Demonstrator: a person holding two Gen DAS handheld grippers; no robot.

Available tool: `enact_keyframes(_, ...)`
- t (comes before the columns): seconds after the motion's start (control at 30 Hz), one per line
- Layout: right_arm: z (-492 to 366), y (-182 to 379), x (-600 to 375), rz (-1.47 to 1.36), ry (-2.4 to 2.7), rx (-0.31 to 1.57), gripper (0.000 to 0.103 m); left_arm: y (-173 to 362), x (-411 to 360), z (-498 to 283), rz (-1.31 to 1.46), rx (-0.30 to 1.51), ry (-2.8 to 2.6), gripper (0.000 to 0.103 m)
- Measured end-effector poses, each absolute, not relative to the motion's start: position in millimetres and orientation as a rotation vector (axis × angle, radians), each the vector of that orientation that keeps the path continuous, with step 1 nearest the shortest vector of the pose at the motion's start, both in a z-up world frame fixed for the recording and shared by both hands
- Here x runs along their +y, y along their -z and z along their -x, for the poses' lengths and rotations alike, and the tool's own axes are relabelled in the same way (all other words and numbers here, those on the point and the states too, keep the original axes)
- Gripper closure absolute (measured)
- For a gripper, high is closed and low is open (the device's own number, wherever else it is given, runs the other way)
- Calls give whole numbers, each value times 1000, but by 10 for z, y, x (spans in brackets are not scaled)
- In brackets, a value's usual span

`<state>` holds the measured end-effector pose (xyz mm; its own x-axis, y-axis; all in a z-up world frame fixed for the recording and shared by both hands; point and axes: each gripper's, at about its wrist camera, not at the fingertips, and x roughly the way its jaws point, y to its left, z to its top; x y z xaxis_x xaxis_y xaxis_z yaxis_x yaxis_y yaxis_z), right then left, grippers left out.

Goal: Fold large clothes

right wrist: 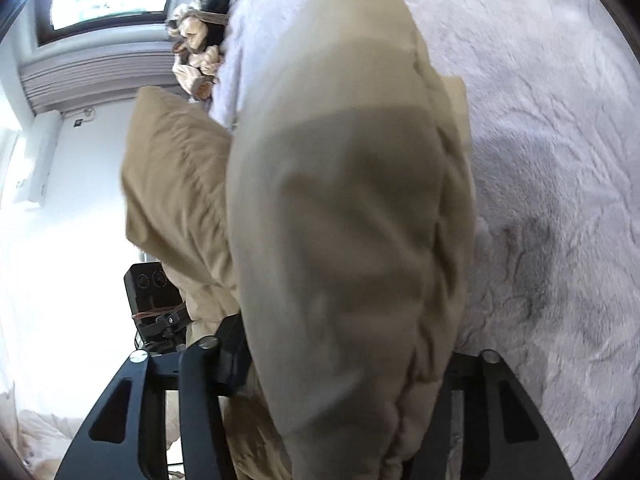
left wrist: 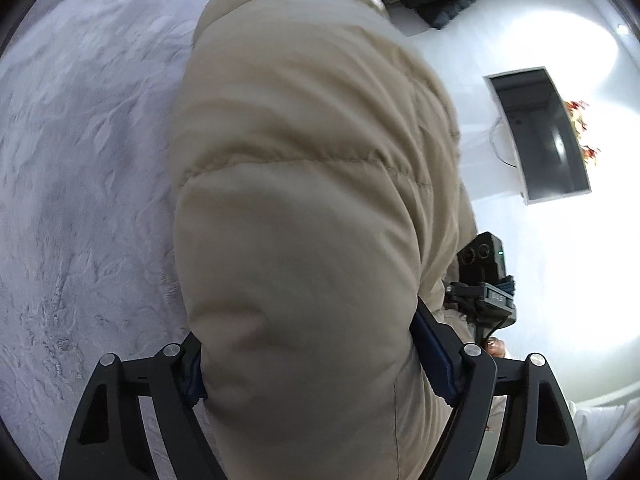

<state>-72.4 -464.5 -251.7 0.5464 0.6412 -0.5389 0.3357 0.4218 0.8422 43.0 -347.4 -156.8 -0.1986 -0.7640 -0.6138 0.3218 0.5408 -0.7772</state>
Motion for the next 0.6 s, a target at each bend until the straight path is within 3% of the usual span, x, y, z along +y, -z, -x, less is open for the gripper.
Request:
enact_keyframes(0.3, 816, 2223, -4577, -1181, -283, 890, 52, 1260, -3424, -556, 448, 1355, 1084, 20)
enact_keyframes(0.6, 444, 1983, -4232, -1115, -334, 846, 52, 858, -2682, -1074, 461, 1254, 1079, 20)
